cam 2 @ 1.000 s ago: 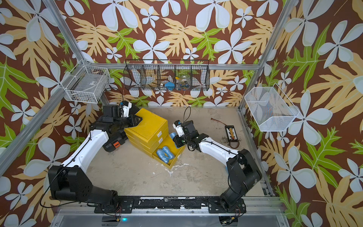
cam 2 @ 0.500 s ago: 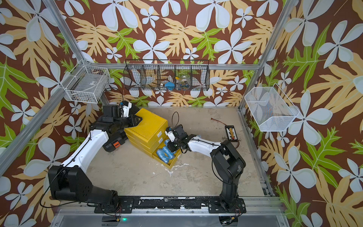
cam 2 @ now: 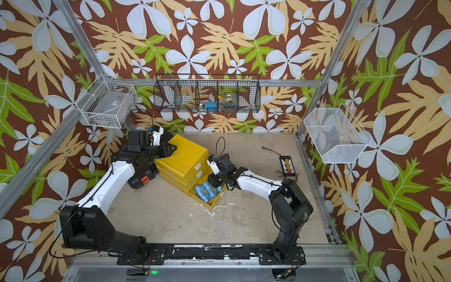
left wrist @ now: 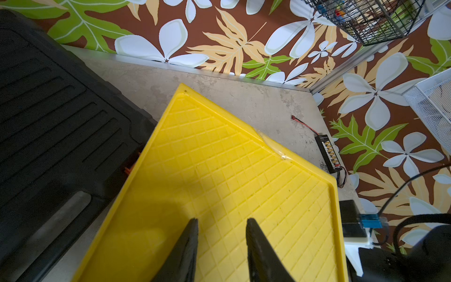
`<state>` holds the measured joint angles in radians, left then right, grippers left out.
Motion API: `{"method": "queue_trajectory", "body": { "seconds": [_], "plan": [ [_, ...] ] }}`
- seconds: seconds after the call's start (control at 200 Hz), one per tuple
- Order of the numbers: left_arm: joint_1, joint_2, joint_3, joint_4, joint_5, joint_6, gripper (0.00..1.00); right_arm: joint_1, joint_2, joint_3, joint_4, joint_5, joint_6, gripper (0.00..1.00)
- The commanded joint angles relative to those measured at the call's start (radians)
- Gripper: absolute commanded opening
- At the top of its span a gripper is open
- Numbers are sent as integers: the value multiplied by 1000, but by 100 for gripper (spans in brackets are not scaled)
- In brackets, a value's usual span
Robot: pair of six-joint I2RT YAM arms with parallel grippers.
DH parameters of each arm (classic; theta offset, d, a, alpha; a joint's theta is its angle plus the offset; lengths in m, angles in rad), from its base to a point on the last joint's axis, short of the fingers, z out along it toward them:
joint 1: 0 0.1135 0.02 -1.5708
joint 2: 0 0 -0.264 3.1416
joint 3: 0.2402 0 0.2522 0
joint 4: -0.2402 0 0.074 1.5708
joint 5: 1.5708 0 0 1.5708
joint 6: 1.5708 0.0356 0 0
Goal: Sort the rolls of trash bags by color and place them into the drawer
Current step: Place the roll of trash bags in the drawer, then pick up the roll of trash bags from the center of the board.
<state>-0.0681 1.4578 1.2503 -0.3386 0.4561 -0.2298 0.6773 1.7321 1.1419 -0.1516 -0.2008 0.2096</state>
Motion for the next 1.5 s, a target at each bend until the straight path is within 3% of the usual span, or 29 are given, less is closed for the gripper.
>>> {"method": "queue_trajectory", "body": {
  "seconds": [0.0, 0.365, 0.656, 1.131, 1.296, 1.496],
  "plan": [
    [1, 0, -2, -62, -15, 11, 37, -9, -38, 8, 2, 67, 47, 50],
    [2, 2, 3, -61, -13, 11, 37, -230, -183, -82, 35, 71, 353, 50],
    [2, 3, -1, -52, -10, 6, 37, -385, -110, -150, 50, -21, 599, 50],
    [1, 7, -12, -48, -10, 10, 37, -418, 37, -197, 217, -113, 729, 56],
    [2, 7, -17, -45, -9, 11, 37, -427, 71, -182, 237, -102, 748, 64],
    [1, 11, -22, -39, -7, 10, 37, -433, 118, -138, 234, -74, 761, 64]
  ]
}}
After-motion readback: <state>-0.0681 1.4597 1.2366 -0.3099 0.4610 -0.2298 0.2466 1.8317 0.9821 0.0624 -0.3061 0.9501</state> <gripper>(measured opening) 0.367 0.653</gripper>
